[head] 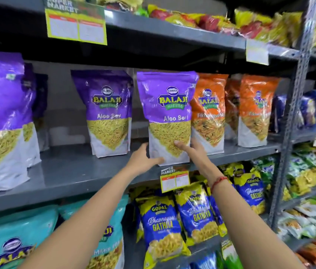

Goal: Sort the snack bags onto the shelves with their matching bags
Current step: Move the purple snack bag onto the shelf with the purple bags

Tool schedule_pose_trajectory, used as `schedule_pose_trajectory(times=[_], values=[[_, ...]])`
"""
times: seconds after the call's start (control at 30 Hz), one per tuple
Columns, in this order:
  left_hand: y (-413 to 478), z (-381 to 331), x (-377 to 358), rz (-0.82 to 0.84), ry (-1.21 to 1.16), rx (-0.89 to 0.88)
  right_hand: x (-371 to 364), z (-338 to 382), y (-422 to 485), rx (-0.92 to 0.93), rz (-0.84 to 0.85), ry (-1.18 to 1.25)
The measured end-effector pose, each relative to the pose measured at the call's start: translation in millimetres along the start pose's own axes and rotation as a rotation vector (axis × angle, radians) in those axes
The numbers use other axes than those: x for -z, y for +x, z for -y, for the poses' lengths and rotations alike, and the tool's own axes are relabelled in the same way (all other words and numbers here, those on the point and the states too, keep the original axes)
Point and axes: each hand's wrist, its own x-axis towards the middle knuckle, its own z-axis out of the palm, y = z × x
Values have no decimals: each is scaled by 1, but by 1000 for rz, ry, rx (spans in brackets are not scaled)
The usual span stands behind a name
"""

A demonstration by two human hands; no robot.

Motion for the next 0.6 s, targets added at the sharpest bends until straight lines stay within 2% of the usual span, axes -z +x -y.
schedule_pose_trajectory(times=[0.2, 0.37, 0.6], values=[[-1, -1, 0, -22, -42, -5, -9, 1, -3, -51, -70, 1], [-9, 10, 32, -33, -26, 19, -38, 12, -3, 11, -103, 35], [-40, 40, 99, -107, 11, 61, -107, 33, -9, 53, -39, 21]])
